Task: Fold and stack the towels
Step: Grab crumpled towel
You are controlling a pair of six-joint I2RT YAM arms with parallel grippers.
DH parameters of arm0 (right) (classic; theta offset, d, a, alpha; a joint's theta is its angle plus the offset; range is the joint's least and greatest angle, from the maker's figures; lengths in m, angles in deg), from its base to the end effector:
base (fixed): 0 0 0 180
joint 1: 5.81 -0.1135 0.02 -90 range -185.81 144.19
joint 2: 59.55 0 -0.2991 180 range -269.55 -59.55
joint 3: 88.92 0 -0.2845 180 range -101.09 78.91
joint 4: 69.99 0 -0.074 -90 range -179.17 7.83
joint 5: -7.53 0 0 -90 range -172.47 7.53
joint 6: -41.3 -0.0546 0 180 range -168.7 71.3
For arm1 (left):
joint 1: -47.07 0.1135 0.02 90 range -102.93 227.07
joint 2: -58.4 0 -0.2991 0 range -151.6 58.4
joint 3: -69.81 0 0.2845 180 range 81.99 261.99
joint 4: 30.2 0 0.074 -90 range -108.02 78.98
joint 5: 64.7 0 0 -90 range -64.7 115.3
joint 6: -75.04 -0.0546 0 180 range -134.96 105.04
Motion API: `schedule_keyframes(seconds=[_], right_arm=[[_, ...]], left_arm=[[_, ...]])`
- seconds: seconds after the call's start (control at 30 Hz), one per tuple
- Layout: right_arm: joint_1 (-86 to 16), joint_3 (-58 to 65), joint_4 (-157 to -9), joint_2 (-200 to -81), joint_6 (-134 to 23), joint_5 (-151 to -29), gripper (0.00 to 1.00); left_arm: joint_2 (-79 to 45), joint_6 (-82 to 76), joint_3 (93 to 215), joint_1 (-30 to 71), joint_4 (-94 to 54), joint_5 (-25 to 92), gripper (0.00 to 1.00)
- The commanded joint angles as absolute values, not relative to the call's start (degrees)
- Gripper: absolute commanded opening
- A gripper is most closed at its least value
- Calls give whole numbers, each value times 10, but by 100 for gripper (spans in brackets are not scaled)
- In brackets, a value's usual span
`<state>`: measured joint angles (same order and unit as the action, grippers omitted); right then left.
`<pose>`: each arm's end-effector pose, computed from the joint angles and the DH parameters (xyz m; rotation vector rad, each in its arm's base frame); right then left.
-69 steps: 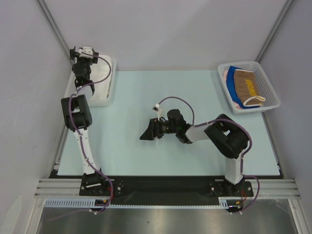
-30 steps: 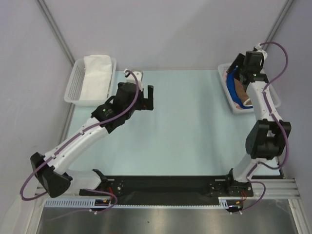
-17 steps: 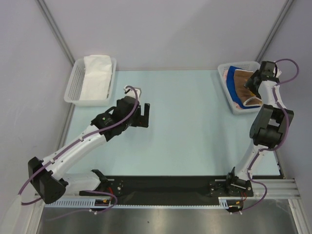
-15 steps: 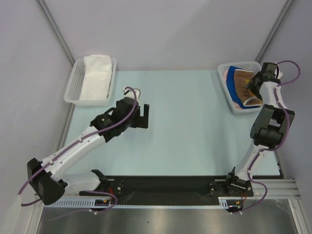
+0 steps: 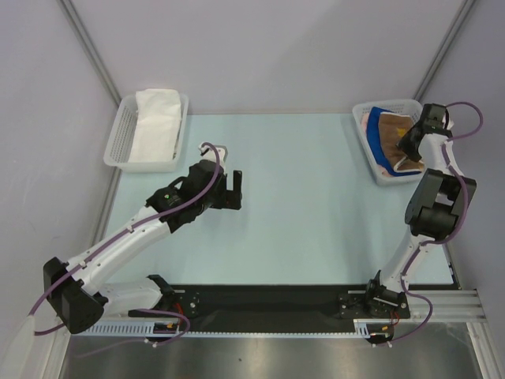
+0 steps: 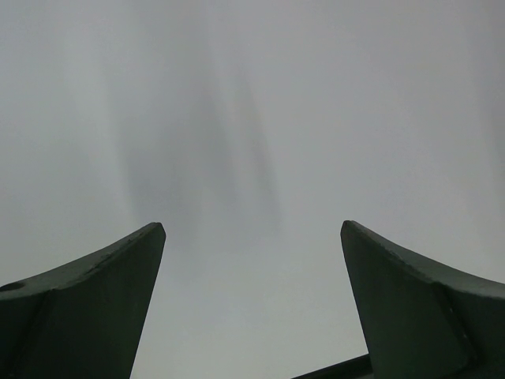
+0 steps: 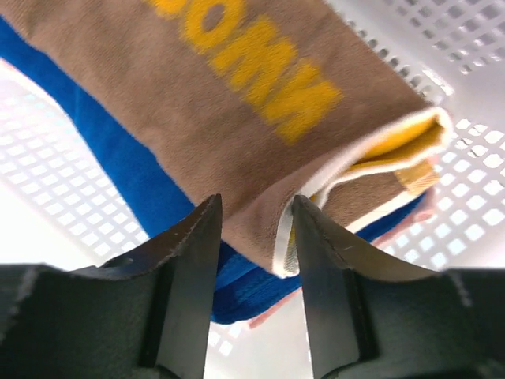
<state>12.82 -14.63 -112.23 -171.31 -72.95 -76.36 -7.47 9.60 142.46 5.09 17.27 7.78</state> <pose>0.4711 -0.1650 0.2655 0.9259 2.2239 -0.0834 0.2160 -0.1723 0.3379 0.1835 2.2489 -0.2768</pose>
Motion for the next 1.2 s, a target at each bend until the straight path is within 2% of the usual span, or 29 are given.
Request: schedule_keyframes(seconds=[0.0,0.2,0.57,0.67,0.73,0.83,1.0,1.17], right_arm=[[115,-140,-1107,-1692,-738,-769,46],[110,-126,-1103,-1706,-743,-769,40],[100,-97,-1102,-1691,-737,-740,37],[98,-97,-1102,-1697,-738,-741,27],[97,-100,-1099,-1698,-738,-741,15],[95,-116,-1111,-1691,-738,-736,7],[84,-235,-1144,-1672,-743,-738,0],[8,-394,-1200,-1644,-728,-756,0]], left_arm=[[-61,105,1423,52,163,79,100],[-62,105,1419,52,163,80,100],[-66,105,1422,52,166,75,100],[-64,105,1422,52,167,69,100],[-61,105,1421,52,169,65,100],[-60,105,1421,52,169,63,100],[-58,105,1424,53,166,65,100],[-50,102,1425,53,165,55,100]])
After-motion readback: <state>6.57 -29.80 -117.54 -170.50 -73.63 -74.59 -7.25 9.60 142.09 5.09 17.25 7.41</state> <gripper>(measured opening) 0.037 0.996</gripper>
